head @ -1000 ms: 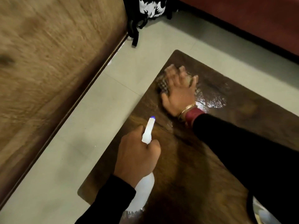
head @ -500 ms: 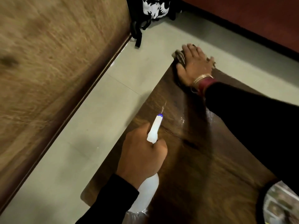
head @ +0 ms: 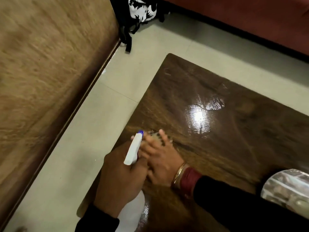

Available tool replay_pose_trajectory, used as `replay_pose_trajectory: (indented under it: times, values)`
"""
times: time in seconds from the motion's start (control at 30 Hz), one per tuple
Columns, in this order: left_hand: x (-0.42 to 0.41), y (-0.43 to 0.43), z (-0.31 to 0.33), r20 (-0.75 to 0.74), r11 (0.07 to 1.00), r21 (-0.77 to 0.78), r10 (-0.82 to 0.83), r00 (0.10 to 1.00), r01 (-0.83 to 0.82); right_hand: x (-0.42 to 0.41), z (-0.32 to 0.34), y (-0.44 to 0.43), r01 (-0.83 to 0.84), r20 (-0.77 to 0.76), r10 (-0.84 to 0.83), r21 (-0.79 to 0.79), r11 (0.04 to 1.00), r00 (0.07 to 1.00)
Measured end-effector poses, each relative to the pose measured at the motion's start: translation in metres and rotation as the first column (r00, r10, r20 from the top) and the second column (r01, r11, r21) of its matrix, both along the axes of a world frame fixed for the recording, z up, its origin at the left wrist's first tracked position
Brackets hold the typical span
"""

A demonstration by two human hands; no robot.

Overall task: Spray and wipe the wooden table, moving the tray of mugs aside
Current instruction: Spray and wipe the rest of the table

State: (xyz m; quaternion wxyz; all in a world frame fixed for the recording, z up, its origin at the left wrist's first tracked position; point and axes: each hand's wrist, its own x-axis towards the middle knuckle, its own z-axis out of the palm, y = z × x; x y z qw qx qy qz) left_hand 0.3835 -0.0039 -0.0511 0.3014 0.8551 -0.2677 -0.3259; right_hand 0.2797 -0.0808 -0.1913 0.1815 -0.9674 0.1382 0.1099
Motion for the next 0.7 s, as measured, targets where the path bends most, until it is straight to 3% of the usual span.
replay_pose_trajectory:
  times: [0.07,0.13,0.2,0.27,0.37,0.5,0.57,0.63,0.7]
  values:
    - [0.007,0.009,-0.01,0.086,0.999,0.001,-0.034,0.996,0.035,-0.006,0.008,-0.073,0.199,0.091,-0.201,0.031,0.98,0.975]
    - [0.003,0.01,-0.015,0.129,0.998,0.008,-0.067,0.989,0.066,-0.012,0.016,-0.148,0.446,0.009,-0.446,-0.01,0.895,0.895]
    - [-0.005,0.007,-0.012,0.13,0.998,0.003,-0.068,0.989,0.069,-0.024,0.021,-0.208,0.58,-0.021,-0.581,-0.05,0.813,0.813]
    - [-0.009,0.006,-0.013,0.091,0.998,-0.034,-0.056,0.994,0.059,-0.029,0.018,-0.224,0.627,-0.001,-0.628,-0.065,0.777,0.778]
    - [-0.014,0.002,-0.007,0.053,0.995,0.007,-0.099,0.994,0.099,-0.04,0.014,-0.171,0.615,0.02,-0.617,-0.112,0.781,0.787]
    - [-0.02,0.002,-0.006,0.122,0.991,-0.019,-0.133,0.984,0.136,-0.108,0.01,-0.049,0.331,0.073,-0.326,-0.077,0.94,0.943]
    - [-0.021,0.004,-0.007,0.128,0.992,-0.017,-0.12,0.985,0.123,-0.149,0.007,-0.016,0.26,0.039,-0.257,-0.097,0.961,0.966]
    - [-0.022,0.008,-0.007,0.111,0.989,-0.035,-0.138,0.984,0.143,-0.17,0.007,-0.035,0.425,-0.001,-0.428,-0.113,0.898,0.904]
    - [-0.025,0.013,-0.006,0.133,0.982,-0.061,-0.169,0.977,0.178,-0.169,0.008,-0.087,0.704,-0.023,-0.708,-0.091,0.705,0.706]
